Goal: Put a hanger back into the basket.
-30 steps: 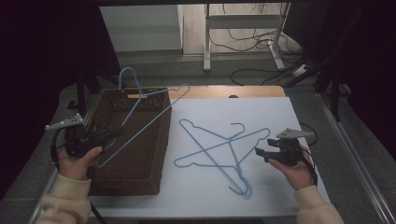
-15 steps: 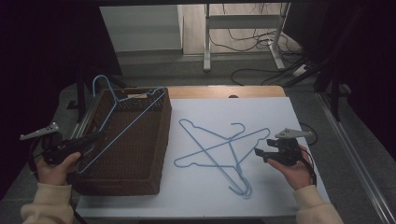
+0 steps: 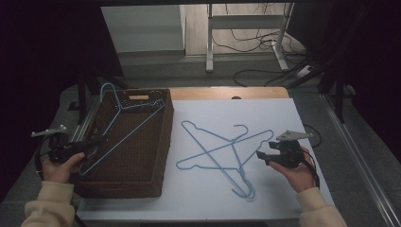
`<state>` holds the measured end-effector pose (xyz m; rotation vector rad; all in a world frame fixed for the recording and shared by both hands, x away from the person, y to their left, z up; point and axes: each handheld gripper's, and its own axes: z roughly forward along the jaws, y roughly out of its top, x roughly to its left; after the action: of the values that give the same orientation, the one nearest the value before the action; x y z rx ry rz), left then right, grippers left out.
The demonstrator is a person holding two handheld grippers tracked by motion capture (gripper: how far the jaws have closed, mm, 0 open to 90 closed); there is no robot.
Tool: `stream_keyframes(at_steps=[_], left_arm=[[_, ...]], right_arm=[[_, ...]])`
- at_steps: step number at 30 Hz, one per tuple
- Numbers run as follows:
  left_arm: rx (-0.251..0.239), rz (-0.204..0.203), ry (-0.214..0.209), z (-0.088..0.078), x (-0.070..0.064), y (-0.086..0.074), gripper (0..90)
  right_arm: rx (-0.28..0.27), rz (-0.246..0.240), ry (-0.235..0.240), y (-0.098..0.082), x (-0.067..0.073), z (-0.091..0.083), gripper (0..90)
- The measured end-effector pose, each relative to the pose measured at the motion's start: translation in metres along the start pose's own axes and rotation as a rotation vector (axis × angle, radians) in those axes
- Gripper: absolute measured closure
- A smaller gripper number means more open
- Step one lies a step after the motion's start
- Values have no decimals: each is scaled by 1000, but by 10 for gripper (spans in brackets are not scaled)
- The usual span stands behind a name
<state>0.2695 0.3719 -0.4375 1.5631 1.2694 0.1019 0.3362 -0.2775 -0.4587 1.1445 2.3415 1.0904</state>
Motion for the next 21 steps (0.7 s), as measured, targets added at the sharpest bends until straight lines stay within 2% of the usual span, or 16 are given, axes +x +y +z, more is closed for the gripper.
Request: stream_keyframes(at_steps=[3,9,11,13,14,15,16,19,21], left_arm=[[26,12,9,3,2,3,867],[71,0,33,13,10,5,866],[90,-1,50,16,12,5,866],[93,-20,98,18,16,6,860],[97,-39,147,18,18,6,827],[104,-43,195,19,20,7,751],[108,-38,223,19,22,8,675],[95,-28,287,17,21,9,494],[81,4,302,13,14,9,445]], right_arm=[[0,2,-1,0,-1,0,329],[-2,1,-1,0,-1,-1,329],[-1,2,-2,0,-1,-1,329],[0,2,-2,0,-1,-1,329],[1,2,-1,0,-1,-1,329],[1,2,-1,0,-1,-1,329],[0,1,-1,0,-1,-1,329],[-1,-1,2,0,0,-1,328],[-1,-1,3,0,0,-1,328]])
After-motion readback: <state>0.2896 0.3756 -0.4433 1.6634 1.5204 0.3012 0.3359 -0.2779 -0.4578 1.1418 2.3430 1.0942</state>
